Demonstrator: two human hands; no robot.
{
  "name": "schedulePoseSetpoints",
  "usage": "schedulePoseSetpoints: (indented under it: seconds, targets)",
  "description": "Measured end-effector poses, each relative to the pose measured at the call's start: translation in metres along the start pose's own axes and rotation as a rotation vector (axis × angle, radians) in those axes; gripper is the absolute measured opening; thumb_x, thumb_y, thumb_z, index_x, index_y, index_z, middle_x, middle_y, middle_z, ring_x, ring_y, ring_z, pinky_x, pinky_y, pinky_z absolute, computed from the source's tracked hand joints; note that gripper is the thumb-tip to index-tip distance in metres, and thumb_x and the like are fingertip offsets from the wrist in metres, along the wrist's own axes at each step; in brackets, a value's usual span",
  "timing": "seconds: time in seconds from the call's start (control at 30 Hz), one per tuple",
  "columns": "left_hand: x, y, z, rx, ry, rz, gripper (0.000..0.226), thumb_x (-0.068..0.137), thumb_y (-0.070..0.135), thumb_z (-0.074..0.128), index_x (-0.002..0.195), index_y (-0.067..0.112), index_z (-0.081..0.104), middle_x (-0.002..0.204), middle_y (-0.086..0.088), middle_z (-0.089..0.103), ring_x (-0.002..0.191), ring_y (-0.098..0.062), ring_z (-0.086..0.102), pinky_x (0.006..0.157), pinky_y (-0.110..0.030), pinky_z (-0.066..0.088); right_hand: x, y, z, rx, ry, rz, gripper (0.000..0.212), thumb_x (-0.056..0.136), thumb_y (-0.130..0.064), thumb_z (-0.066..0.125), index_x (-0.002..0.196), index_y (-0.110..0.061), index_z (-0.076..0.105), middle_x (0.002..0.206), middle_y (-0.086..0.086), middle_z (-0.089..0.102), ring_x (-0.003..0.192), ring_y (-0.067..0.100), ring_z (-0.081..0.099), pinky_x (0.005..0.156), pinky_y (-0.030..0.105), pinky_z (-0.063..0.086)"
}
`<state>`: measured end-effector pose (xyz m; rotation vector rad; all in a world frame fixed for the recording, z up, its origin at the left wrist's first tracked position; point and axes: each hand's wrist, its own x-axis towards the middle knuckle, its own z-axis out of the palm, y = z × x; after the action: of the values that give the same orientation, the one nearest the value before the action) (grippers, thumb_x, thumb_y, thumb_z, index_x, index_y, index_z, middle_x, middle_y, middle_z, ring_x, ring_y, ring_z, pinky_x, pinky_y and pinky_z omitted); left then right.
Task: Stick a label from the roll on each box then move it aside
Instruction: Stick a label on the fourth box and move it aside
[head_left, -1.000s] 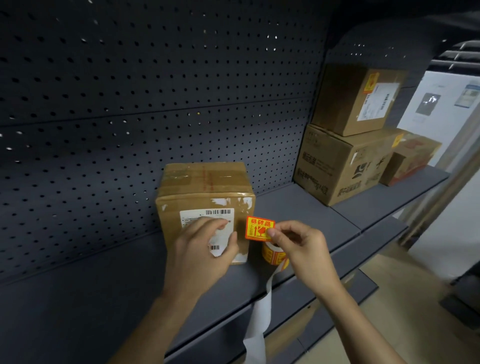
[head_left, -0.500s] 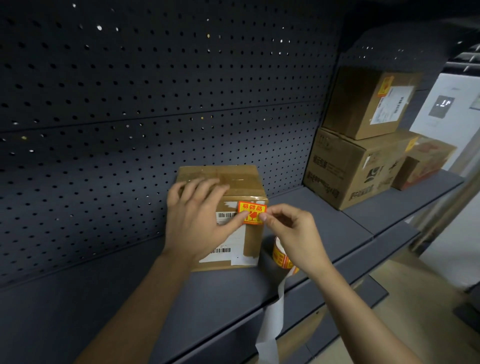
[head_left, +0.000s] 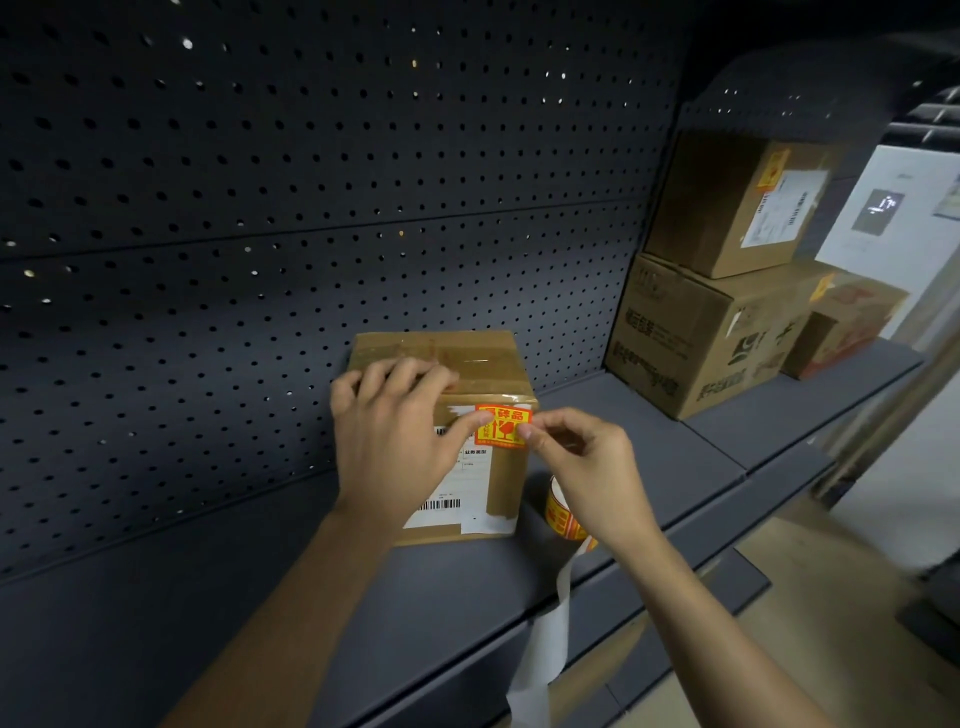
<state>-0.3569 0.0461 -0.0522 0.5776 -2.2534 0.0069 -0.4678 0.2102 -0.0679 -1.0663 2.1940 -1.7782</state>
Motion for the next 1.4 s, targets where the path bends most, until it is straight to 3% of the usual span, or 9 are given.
schedulePoseSetpoints:
  seconds: [0.23,0.37,0.5,0.57,0.67,0.73,0.97,1.3,1.4]
  targets:
    - [0.001,0.001,-0.001,-0.02,0.007,-0.013,0.052,0.078,0.072,0.058,0.1,0.028,0.071,0.104,0.009,0.069,0.102,-0.021,0.061,0.089,-0.041,0.03,0.0,0.0,0.001,-0.155,0.096,-0.103,0.007,0.089,-0.029,0.073,0.09,-0.023,0.078,0.084,-0.013,0.07,0.08,0.008,0.066,0.076,0.034,0.056]
    - [0.002,0.001,-0.002,-0.024,-0.005,-0.026,0.054,0.077,0.074,0.055,0.1,0.028,0.07,0.102,0.01,0.068,0.102,-0.021,0.06,0.089,-0.04,0.029,0.002,0.001,-0.002,-0.353,0.116,-0.196,0.019,0.088,-0.043,0.067,0.083,-0.025,0.073,0.081,-0.014,0.065,0.077,0.005,0.062,0.069,0.034,0.054]
    - [0.003,0.004,-0.003,-0.021,-0.004,-0.036,0.054,0.075,0.075,0.055,0.099,0.029,0.069,0.098,0.01,0.066,0.101,-0.021,0.06,0.089,-0.04,0.03,0.006,0.002,-0.009,-0.367,0.126,-0.181,0.022,0.085,-0.046,0.069,0.079,-0.025,0.068,0.08,-0.014,0.063,0.077,0.006,0.061,0.067,0.03,0.052]
    - [0.002,0.006,-0.004,-0.02,-0.001,-0.043,0.056,0.075,0.077,0.053,0.099,0.029,0.069,0.096,0.01,0.066,0.101,-0.02,0.06,0.089,-0.041,0.03,0.007,0.0,-0.01,-0.359,0.147,-0.2,0.02,0.084,-0.045,0.071,0.084,-0.026,0.065,0.084,-0.015,0.062,0.08,0.006,0.06,0.066,0.023,0.049]
    - [0.002,0.007,-0.003,-0.02,0.004,-0.044,0.06,0.077,0.081,0.048,0.098,0.03,0.07,0.095,0.01,0.066,0.102,-0.021,0.06,0.09,-0.041,0.031,0.01,-0.007,-0.009,-0.329,0.086,-0.245,0.027,0.087,-0.043,0.07,0.11,-0.03,0.066,0.102,-0.016,0.06,0.092,0.002,0.059,0.071,0.014,0.047]
    - [0.002,0.006,-0.002,-0.024,0.009,-0.043,0.058,0.079,0.08,0.048,0.098,0.029,0.07,0.096,0.01,0.067,0.102,-0.021,0.06,0.089,-0.042,0.031,0.014,-0.008,-0.006,-0.353,0.042,-0.304,0.032,0.091,-0.041,0.065,0.12,-0.027,0.068,0.106,-0.012,0.059,0.096,0.0,0.057,0.076,0.015,0.049]
    - [0.002,0.006,0.0,-0.017,0.03,-0.034,0.059,0.079,0.08,0.047,0.097,0.029,0.07,0.095,0.01,0.067,0.1,-0.021,0.06,0.088,-0.042,0.032,0.016,-0.003,-0.002,-0.358,0.115,-0.376,0.028,0.09,-0.034,0.066,0.11,-0.017,0.076,0.106,-0.006,0.06,0.095,-0.001,0.056,0.08,0.012,0.047]
    - [-0.002,0.001,-0.002,0.039,0.011,0.039,0.061,0.07,0.078,0.062,0.105,0.028,0.067,0.105,0.01,0.066,0.103,-0.02,0.059,0.088,-0.04,0.032,0.015,0.009,0.001,-0.34,0.088,-0.404,0.036,0.088,-0.04,0.066,0.116,-0.018,0.071,0.108,-0.004,0.06,0.094,0.004,0.059,0.081,0.029,0.055]
    - [-0.003,0.0,-0.003,0.052,-0.006,0.055,0.064,0.067,0.079,0.063,0.107,0.029,0.067,0.107,0.01,0.065,0.104,-0.02,0.059,0.088,-0.039,0.031,0.014,0.014,-0.001,-0.331,0.049,-0.401,0.039,0.088,-0.04,0.067,0.122,-0.021,0.067,0.112,-0.006,0.059,0.096,0.005,0.059,0.081,0.027,0.054]
